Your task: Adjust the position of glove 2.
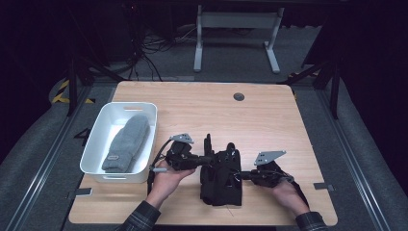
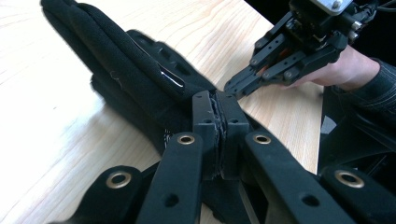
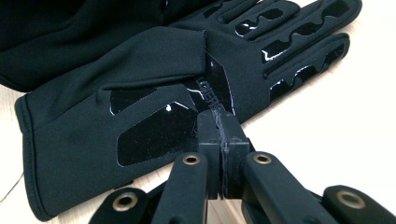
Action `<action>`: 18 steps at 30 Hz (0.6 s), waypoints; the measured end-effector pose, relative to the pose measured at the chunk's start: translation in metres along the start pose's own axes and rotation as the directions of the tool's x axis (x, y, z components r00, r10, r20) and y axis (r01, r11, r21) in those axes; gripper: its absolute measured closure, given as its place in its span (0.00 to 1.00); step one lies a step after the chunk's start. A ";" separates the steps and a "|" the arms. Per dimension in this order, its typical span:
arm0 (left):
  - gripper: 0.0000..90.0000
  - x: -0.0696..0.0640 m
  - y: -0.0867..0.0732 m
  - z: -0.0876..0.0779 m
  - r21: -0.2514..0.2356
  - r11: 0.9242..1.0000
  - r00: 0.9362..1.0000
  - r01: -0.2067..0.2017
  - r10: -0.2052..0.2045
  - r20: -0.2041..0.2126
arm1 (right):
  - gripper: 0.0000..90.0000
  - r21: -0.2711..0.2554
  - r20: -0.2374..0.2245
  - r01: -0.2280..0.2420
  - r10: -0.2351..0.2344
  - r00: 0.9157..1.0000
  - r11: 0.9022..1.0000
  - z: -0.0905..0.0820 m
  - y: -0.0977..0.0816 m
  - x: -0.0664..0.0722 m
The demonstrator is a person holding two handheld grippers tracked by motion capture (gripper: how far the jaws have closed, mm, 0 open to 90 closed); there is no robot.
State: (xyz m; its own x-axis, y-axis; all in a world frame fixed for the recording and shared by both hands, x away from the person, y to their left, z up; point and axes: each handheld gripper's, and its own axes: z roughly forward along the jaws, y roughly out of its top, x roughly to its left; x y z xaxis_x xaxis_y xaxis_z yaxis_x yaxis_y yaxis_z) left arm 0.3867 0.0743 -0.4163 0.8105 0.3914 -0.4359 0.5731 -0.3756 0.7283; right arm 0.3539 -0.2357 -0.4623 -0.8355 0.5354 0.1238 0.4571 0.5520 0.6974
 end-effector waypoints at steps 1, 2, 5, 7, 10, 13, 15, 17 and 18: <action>0.98 0.000 0.001 0.002 -0.001 1.000 1.000 0.000 0.000 0.004 | 1.00 0.002 -0.003 0.002 -0.002 1.000 1.000 0.001 0.001 0.001; 0.98 0.000 0.001 0.002 -0.001 1.000 1.000 0.000 0.000 0.004 | 1.00 0.005 -0.004 0.004 -0.004 1.000 1.000 0.002 0.002 0.002; 0.98 -0.004 0.005 0.010 0.017 1.000 1.000 -0.013 0.013 0.009 | 1.00 0.007 -0.010 0.018 -0.018 1.000 1.000 0.007 0.007 0.005; 0.98 -0.005 0.007 0.013 0.024 1.000 1.000 -0.017 0.017 0.010 | 1.00 0.005 -0.016 0.025 -0.025 1.000 1.000 0.011 0.010 0.007; 0.98 -0.006 0.009 0.020 0.045 0.999 1.000 -0.024 0.023 0.018 | 1.00 0.007 -0.025 0.034 -0.034 0.999 0.999 0.015 0.013 0.010; 0.98 -0.007 0.010 0.029 0.064 0.997 0.999 -0.031 0.030 0.023 | 1.00 0.008 -0.032 0.042 -0.042 0.999 0.999 0.019 0.016 0.012; 0.98 -0.008 0.009 0.036 0.083 0.996 0.999 -0.037 0.035 0.020 | 1.00 0.008 -0.039 0.046 -0.045 0.998 0.999 0.021 0.018 0.014; 0.98 -0.008 0.008 0.041 0.095 0.995 0.999 -0.033 0.031 0.022 | 1.00 0.007 -0.043 0.052 -0.052 0.998 0.999 0.023 0.019 0.016; 0.98 -0.007 0.008 0.044 0.101 0.994 0.999 -0.033 0.031 0.022 | 1.00 0.009 -0.043 0.053 -0.053 0.998 0.999 0.024 0.020 0.017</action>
State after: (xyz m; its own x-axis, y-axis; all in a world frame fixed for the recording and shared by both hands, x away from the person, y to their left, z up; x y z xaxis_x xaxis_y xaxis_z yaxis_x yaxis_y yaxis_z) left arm 0.3908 0.0315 -0.4307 0.8303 0.3611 -0.4244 0.5552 -0.4715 0.6851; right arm 0.3564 -0.2005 -0.4631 -0.8707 0.4778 0.1170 0.4148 0.5854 0.6966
